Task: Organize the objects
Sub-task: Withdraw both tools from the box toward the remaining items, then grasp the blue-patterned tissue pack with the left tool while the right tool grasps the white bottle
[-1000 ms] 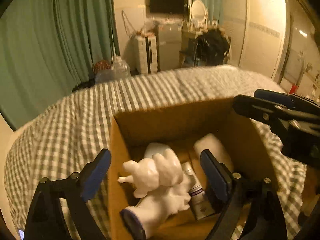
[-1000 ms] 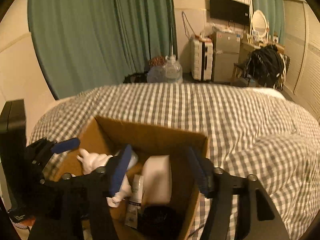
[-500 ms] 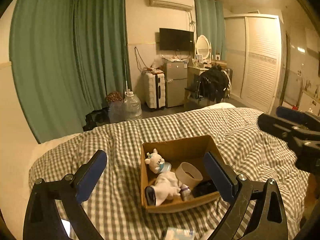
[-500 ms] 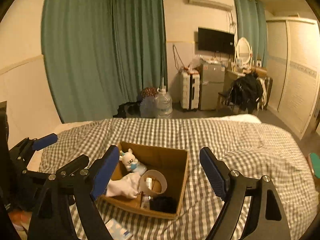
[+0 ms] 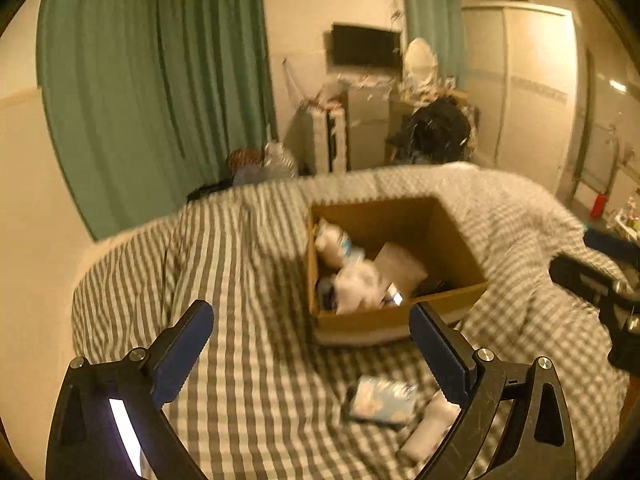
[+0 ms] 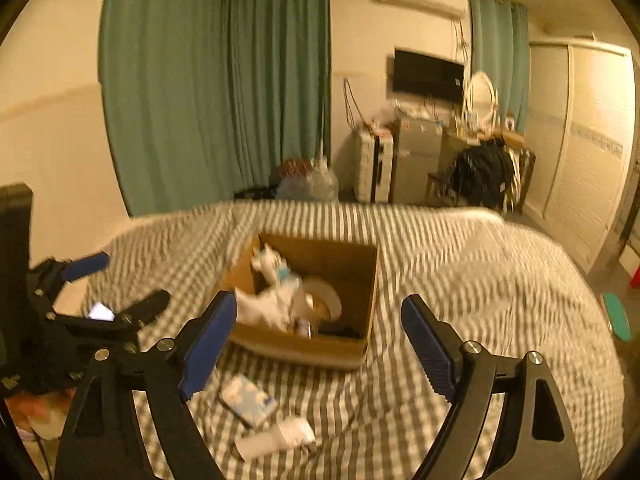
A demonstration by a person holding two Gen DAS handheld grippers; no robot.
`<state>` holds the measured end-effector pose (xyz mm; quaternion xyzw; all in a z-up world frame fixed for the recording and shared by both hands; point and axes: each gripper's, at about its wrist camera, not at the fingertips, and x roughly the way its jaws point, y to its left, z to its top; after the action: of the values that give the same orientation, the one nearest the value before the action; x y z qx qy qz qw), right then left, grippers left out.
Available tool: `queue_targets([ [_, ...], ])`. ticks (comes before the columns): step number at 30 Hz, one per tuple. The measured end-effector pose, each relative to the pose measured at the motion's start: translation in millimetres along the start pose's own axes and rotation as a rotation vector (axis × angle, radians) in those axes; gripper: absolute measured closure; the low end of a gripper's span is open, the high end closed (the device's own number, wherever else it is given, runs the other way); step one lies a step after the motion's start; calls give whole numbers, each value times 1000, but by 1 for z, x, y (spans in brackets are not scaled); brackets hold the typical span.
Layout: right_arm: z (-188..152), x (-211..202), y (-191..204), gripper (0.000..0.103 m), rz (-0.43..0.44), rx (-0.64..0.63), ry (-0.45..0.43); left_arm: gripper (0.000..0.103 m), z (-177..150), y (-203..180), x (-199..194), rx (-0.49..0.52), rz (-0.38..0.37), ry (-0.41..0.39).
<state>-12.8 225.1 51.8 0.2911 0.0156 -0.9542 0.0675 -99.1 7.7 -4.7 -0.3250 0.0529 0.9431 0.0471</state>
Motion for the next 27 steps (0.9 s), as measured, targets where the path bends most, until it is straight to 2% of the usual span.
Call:
queue_targets([
  [4, -39, 42, -8, 19, -9, 18, 93, 2, -29, -5, 38, 6, 0, 86],
  [8, -71, 74, -15, 19, -27, 14, 173, 2, -61, -23, 74, 73, -7, 176],
  [12, -92, 96, -26, 19, -49, 13, 234, 2, -90, -43, 104, 112, -78, 284],
  [15, -101, 107, -33, 19, -44, 30, 262, 2, -103, -58, 115, 156, -117, 326],
  [17, -105, 110, -36, 19, -32, 46, 270, 2, -108, -63, 123, 172, -112, 343],
  [19, -106, 112, -37, 19, -26, 51, 277, 2, -111, -67, 130, 173, -120, 361],
  [22, -108, 113, -36, 19, -25, 51, 290, 2, -115, -73, 136, 165, -172, 387],
  [27, -109, 114, -34, 19, -30, 50, 297, 2, -121, -77, 144, 155, -173, 411],
])
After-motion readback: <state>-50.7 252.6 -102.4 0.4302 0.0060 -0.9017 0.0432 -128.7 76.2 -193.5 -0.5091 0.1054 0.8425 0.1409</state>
